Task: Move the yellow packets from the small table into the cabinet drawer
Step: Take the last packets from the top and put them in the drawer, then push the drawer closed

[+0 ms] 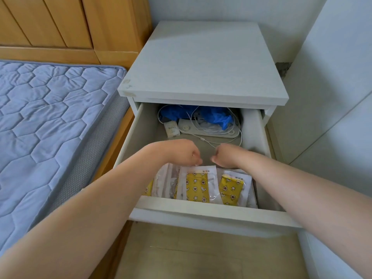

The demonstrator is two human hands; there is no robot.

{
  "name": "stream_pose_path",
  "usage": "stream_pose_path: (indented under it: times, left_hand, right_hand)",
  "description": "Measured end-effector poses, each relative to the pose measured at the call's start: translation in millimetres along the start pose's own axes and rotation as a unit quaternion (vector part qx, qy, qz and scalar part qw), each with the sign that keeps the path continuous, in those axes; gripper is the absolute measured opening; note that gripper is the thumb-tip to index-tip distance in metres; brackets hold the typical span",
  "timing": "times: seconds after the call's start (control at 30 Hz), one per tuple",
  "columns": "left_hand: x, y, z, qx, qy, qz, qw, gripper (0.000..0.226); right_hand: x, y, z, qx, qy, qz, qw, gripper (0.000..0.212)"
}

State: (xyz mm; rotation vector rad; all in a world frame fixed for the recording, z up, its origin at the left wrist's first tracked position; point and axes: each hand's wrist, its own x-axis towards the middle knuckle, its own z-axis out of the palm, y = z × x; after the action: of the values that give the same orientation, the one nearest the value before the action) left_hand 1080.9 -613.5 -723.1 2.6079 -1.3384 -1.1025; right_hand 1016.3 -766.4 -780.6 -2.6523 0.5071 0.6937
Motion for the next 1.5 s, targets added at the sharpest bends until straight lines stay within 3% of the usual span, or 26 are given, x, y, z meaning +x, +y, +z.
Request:
stream_pose_path:
  times: [0.13,0.23,0.3,0.53,0.7,0.87,1.0,1.1,1.17,1.23,1.3,1.4,1.5]
  left_hand:
    - [-34,39,-18,-0.039,-0.104,0.073,0.991,0.040]
    - [-54,59,-17,-0.006,-0.186,0.121,0.975,0.041]
    - [-60,66,-8,0.020,-0.199,0.117,0.973,0.049]
    - [-82,66,20,0.064,0.001,0.066,0.996,0.029]
    - [-93,67,34,0.098,0.151,0.006,0.984,0.039]
    - [-94,71,42,0.085,0.247,-0.075,0.962,0.037]
    - [-85,70,47,0.075,0.283,-0.126,0.948,0.041]
    - [-77,63,36,0.173,0.330,-0.135,0.918,0.056]
    - [-67,56,27,0.232,0.380,-0.111,0.888,0.072]
    - [-58,52,19,0.245,0.398,-0.098,0.879,0.093]
    - [-46,47,11,0.250,0.393,-0.098,0.880,0.102]
    - [-32,41,1,0.235,0.391,-0.105,0.883,0.102]
    - [-20,35,-6,0.235,0.399,-0.106,0.880,0.103]
  right_hand:
    - [-7,15,-12,0.027,0.035,0.000,0.999,0.022]
    - [-23,19,-18,0.051,0.067,-0.014,0.996,0.026]
    - [-35,20,-19,0.088,0.099,-0.033,0.991,0.025]
    - [-101,19,-10,0.153,0.183,-0.057,0.969,0.022]
    - [-156,25,-6,0.176,0.179,-0.083,0.964,0.033]
    - [-181,27,-2,0.069,0.157,-0.102,0.980,0.030]
    - [-174,26,0,-0.015,0.244,-0.071,0.967,0.027]
    - [-160,25,-3,-0.089,0.286,-0.078,0.951,0.027]
    - [-149,27,-4,-0.159,0.348,-0.100,0.918,0.029]
    - [-139,28,-9,-0.176,0.400,-0.109,0.893,0.047]
    - [-131,28,-20,-0.169,0.407,-0.094,0.893,0.073]
    - [-116,31,-43,-0.178,0.374,-0.055,0.909,0.098]
    - [-103,34,-62,-0.198,0.356,-0.040,0.912,0.110]
